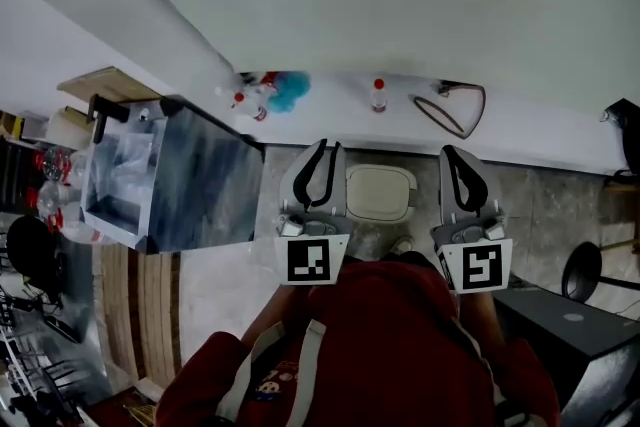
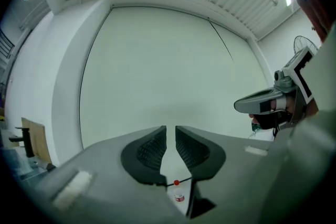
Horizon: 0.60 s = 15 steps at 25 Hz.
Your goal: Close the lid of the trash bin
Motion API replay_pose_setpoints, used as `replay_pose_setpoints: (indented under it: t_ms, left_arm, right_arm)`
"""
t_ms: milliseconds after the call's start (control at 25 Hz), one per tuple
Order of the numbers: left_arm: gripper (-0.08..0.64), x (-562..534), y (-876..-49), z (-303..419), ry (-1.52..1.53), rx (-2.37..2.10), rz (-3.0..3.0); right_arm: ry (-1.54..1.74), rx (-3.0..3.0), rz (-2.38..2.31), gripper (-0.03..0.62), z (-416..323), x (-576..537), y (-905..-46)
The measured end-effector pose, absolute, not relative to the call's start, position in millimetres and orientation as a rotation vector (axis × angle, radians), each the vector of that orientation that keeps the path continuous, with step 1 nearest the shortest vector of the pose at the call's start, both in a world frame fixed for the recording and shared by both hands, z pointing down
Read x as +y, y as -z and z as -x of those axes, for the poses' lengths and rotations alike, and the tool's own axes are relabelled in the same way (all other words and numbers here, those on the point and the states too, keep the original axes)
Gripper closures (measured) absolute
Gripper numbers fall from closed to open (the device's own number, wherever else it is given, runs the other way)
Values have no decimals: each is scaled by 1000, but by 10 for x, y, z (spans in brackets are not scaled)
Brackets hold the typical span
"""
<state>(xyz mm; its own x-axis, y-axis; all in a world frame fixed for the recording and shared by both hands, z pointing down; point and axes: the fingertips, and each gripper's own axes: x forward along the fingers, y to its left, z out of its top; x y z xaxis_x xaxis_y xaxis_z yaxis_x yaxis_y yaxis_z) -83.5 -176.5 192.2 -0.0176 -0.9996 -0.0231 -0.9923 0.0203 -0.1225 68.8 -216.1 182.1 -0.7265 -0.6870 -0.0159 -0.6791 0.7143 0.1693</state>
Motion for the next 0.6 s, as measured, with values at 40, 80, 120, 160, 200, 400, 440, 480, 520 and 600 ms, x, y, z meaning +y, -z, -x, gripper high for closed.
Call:
replay_pose_setpoints:
  t_ms: [40, 80, 120, 160, 200, 400, 440, 480, 520, 600]
  left_arm:
    - [507, -1753, -1900, 853, 108, 2178, 2109]
    - [521, -1745, -1888, 868, 105, 2188, 2095]
    - [541, -1740, -1884, 878, 102, 2198, 2084]
    - [553, -1734, -1881, 881, 100, 2203, 2075]
    - [555, -1726, -1880, 882, 100, 2206, 2066]
    - [555, -1725, -1862, 890, 88, 2210, 2041]
    - [555, -1728, -1855, 890, 86, 2210, 2040]
    - [555, -1733, -1847, 888, 84, 2210, 2039]
    - [555, -1741, -1838, 887, 81, 2209, 2039]
    - [555, -1764, -1831, 880, 80, 2205, 2041]
  right_arm:
    - [274, -2864, -1131, 592, -686, -2158, -1818]
    - [287, -2864, -1124, 592, -683, -2159, -1813]
    - [292, -2867, -1120, 592, -682, -2161, -1805]
    - [292, -2872, -1119, 592, -688, -2164, -1798]
    - [290, -2877, -1118, 592, -698, -2166, -1793]
    - [282, -2873, -1140, 592, -779, -2222, -1803]
    - [280, -2874, -1147, 592, -797, -2235, -1793]
    - [279, -2874, -1154, 592, -814, -2247, -1781]
    - [279, -2872, -1162, 592, -833, -2261, -1772]
    - [279, -2861, -1176, 592, -865, -2288, -1775]
